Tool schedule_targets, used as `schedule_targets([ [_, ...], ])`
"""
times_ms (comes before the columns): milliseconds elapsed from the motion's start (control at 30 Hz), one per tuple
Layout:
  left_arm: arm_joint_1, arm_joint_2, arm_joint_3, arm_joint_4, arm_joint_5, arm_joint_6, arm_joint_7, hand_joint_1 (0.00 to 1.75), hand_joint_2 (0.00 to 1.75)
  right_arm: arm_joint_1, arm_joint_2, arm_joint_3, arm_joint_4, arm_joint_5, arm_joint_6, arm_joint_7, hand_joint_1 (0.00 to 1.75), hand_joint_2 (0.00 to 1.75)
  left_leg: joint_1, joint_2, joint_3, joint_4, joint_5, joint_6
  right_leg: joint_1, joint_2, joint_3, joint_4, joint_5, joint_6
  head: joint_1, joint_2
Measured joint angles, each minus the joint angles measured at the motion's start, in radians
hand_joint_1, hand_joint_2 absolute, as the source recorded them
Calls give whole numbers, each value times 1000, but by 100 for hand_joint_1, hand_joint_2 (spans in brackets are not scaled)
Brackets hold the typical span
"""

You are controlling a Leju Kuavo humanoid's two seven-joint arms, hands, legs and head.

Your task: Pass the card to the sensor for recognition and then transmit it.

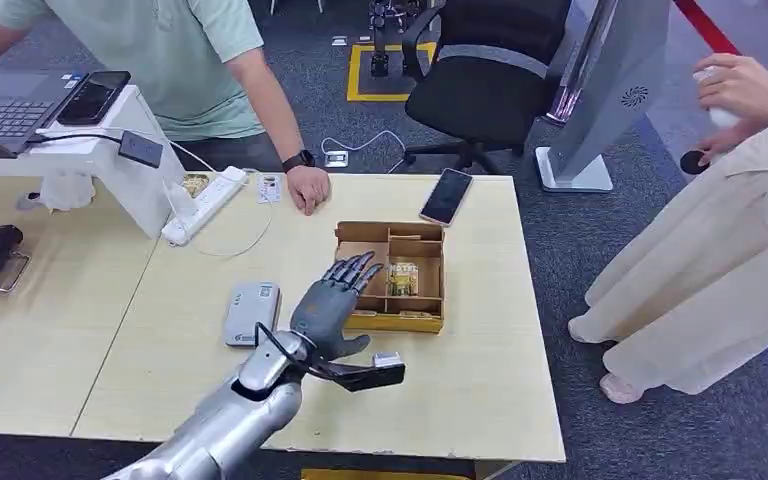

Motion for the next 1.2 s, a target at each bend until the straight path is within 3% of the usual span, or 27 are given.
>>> schedule_targets([
  [133, -11, 2, 0, 0, -15, 22, 12, 0, 175, 0, 0, 0, 0, 0, 0, 0, 0, 0, 0, 0, 0, 0, 0, 0, 0, 0, 0, 0, 0, 0, 0, 0],
  [300, -13, 2, 0, -1, -27, 117, 29, 0, 175, 1, 0, 0, 0, -1, 0, 2, 0, 0, 0, 0, 0, 0, 0, 0, 0, 0, 0, 0, 0, 0, 0, 0],
  [567, -12, 2, 0, -14, -18, 130, 27, 0, 175, 1, 0, 0, 0, -4, 0, 0, 0, 0, 0, 0, 0, 0, 0, 0, 0, 0, 0, 0, 0, 0, 0, 0],
  [1200, -12, 15, 0, -14, 23, -33, -3, 0, 175, 1, 0, 0, 0, -4, 0, -5, 0, 0, 0, 0, 0, 0, 0, 0, 0, 0, 0, 0, 0, 0, 0, 0],
])
